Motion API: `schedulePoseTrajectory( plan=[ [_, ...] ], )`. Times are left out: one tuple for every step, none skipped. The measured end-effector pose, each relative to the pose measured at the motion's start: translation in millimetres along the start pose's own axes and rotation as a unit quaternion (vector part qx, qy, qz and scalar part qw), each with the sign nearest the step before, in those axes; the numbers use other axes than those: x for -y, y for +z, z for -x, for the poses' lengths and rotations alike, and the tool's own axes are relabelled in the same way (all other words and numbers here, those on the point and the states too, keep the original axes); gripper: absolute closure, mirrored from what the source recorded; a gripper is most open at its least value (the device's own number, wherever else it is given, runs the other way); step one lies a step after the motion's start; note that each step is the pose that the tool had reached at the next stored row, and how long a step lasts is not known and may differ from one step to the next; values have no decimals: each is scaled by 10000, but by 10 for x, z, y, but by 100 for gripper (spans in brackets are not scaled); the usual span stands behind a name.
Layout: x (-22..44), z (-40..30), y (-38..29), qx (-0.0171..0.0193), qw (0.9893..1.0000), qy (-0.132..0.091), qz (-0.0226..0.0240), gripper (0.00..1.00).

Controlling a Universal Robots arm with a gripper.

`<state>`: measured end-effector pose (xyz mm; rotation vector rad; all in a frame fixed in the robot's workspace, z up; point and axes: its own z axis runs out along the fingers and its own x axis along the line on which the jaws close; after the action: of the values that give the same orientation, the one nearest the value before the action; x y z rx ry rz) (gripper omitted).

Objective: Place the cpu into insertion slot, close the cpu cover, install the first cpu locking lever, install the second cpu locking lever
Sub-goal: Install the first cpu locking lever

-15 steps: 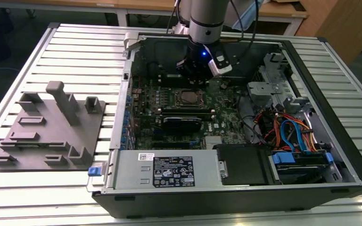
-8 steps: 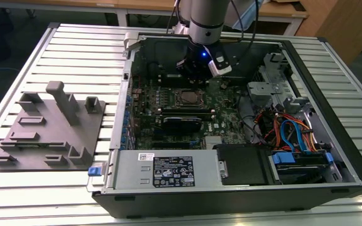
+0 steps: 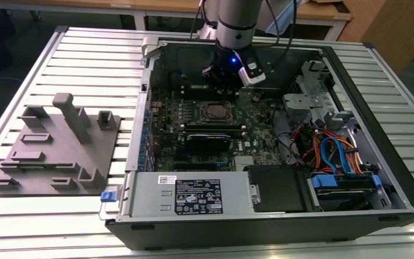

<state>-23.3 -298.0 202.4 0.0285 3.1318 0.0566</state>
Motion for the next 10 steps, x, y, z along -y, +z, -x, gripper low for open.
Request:
schedulePoseTrajectory(
  plan=[
    [0, 0, -7, 0, 10000, 0, 0, 90],
    [0, 0, -9, 0, 10000, 0, -1, 90],
    [-1, 1, -9, 1, 10000, -1, -5, 90],
    [0, 0, -9, 0, 10000, -1, -7, 90],
    [3, 0, -10, 0, 10000, -1, -9, 90],
    [9, 0, -11, 0, 10000, -1, -10, 90],
    [20, 0, -11, 0, 10000, -1, -10, 90],
    [34, 1, -12, 0, 10000, -1, -11, 90],
    [45, 1, -12, 0, 10000, 0, -11, 90],
    [51, 1, -12, 0, 10000, 0, -12, 90]
  ],
)
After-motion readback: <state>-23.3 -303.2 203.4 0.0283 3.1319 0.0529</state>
